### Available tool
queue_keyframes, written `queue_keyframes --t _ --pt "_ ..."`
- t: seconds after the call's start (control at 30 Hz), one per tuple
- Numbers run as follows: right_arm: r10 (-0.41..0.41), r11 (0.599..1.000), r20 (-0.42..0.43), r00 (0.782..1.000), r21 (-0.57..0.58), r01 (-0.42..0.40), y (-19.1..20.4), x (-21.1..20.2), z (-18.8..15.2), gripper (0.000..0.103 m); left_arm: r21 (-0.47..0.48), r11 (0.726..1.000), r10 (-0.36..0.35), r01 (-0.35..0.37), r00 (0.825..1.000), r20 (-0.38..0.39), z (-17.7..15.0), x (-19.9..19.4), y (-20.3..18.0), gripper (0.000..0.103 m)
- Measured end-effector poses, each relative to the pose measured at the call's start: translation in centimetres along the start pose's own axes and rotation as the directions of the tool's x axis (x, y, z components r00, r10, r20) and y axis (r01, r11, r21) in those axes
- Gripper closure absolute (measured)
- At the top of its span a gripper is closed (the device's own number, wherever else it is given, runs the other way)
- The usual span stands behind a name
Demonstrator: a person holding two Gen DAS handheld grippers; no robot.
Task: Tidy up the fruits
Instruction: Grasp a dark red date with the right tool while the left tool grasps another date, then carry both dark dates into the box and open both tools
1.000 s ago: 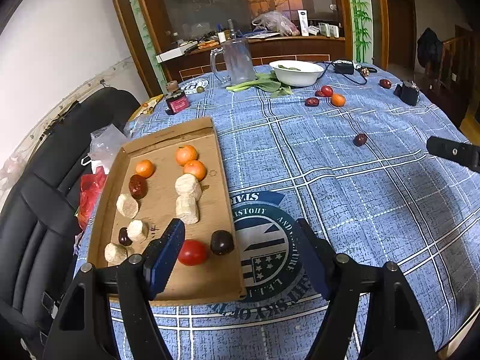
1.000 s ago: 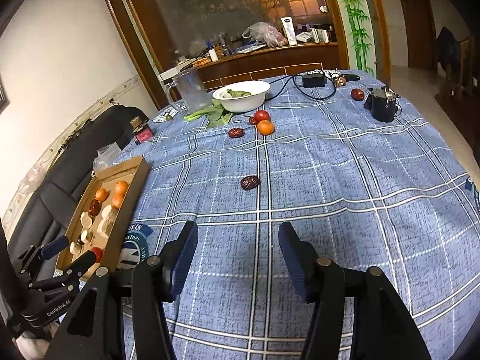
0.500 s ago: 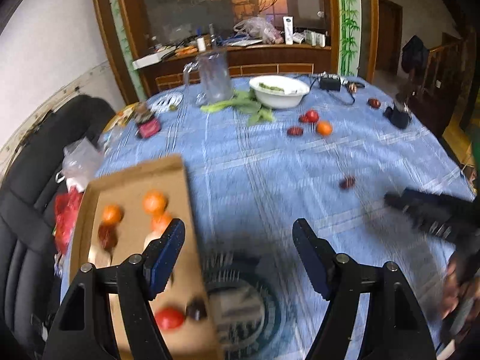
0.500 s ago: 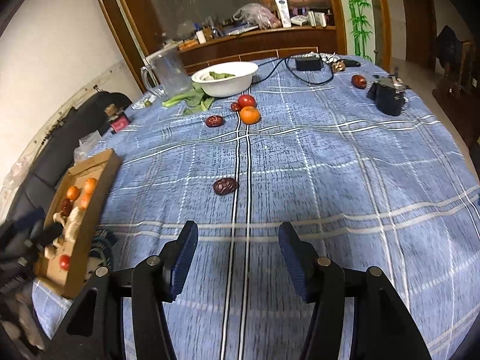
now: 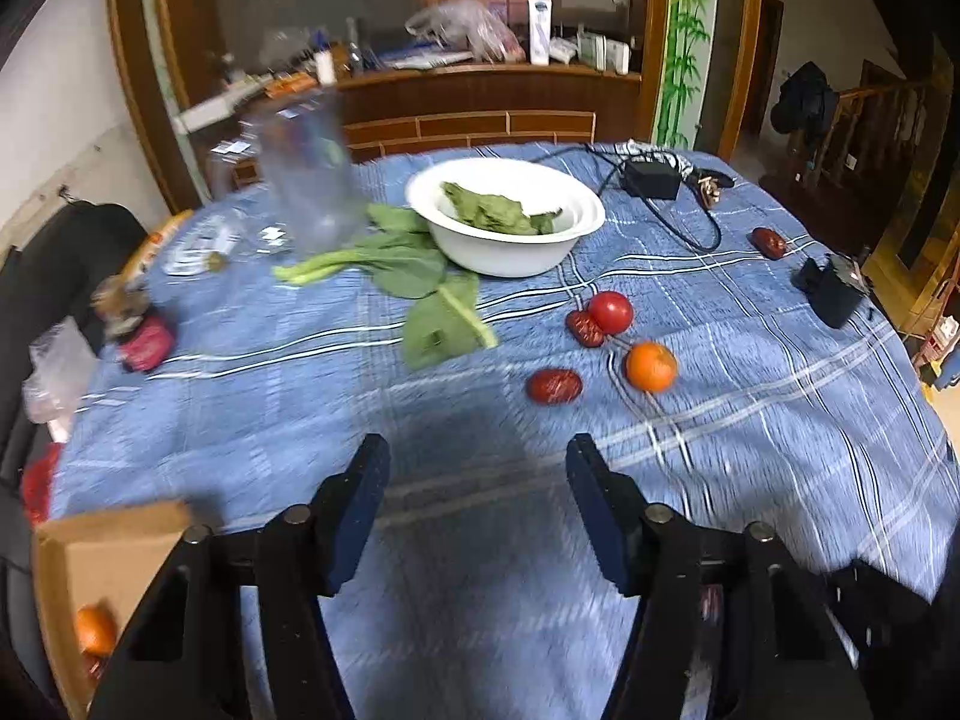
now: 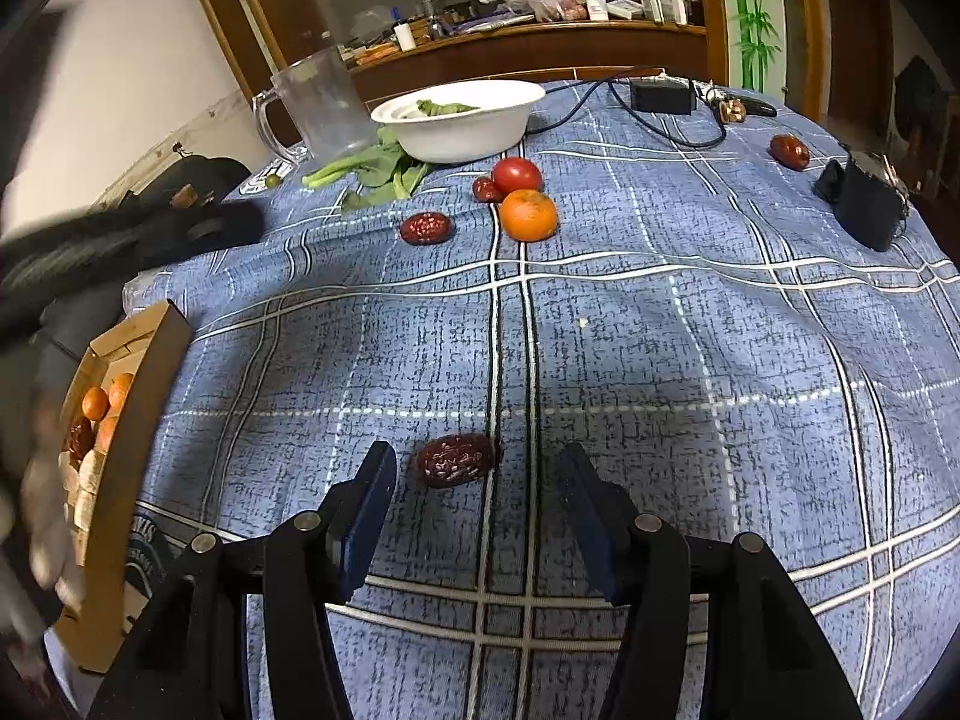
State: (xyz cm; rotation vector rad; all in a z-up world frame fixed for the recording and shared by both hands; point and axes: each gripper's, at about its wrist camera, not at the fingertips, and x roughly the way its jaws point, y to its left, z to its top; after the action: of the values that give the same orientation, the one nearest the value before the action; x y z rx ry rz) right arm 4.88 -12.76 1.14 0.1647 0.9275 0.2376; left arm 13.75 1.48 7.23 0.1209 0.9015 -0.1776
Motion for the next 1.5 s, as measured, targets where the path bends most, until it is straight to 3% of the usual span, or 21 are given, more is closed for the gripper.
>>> queue_keyframes --t 0.2,0.3,0.37,0.4,0.43,0.47,0.57,0.9,1.23,1.5 --pt "-0.018 0.999 0.018 1.0 -0.026 0.019 0.2 0.0 -0.2 0.05 -0.028 0.999 -0.045 0.043 0.997 -0.056 2.1 5.6 -1.8 0.046" --pt "-0.004 1.0 0.016 1.0 -0.023 0.005 0.1 0.0 -0.2 0.051 0.028 1.0 -0.01 0.011 0.998 -0.066 2.2 7.2 -3.2 0.046" --pt "-0.005 1.0 0.016 1.0 -0.023 0.006 0.1 0.1 -0.1 0.051 0.06 0.998 0.01 -0.005 0.997 -0.082 2.0 8.1 -3.9 0.055" --pt "-0.011 1.0 0.017 1.0 -0.024 0.011 0.2 0.1 -0.1 0.057 0.074 0.997 0.019 -0.012 0.995 -0.095 1.8 8.5 -4.1 0.07" --pt "-0.011 1.0 0.015 1.0 -0.026 0.011 0.2 0.1 -0.1 0.07 0.074 0.997 0.016 -0.009 0.996 -0.087 1.6 8.5 -4.2 0.071" --pt "-0.005 1.0 0.012 1.0 -0.024 0.005 0.2 0.1 -0.2 0.075 0.072 0.997 0.019 -0.013 0.996 -0.086 1.6 8.5 -4.2 0.071" --pt "0.005 1.0 0.017 1.0 -0.009 -0.005 0.0 0.0 -0.2 0.074 0.049 0.999 0.013 -0.009 0.996 -0.09 1.4 8.1 -3.7 0.071" --pt "0.08 0.996 0.068 0.995 0.029 -0.082 -0.5 -1.4 -0.1 0.074 0.002 1.0 -0.008 0.008 1.0 -0.01 -0.6 0.2 -0.9 0.072" --pt "0.063 0.998 0.063 0.996 0.012 -0.064 0.4 -1.3 -0.7 0.074 -0.159 0.985 -0.067 0.07 0.997 0.024 -8.6 -8.8 3.5 0.072" --pt "0.045 0.999 0.068 0.997 -0.024 -0.044 2.4 -3.8 -2.5 0.074 -0.214 0.974 -0.063 0.072 0.997 0.047 -14.6 -12.0 3.9 0.072"
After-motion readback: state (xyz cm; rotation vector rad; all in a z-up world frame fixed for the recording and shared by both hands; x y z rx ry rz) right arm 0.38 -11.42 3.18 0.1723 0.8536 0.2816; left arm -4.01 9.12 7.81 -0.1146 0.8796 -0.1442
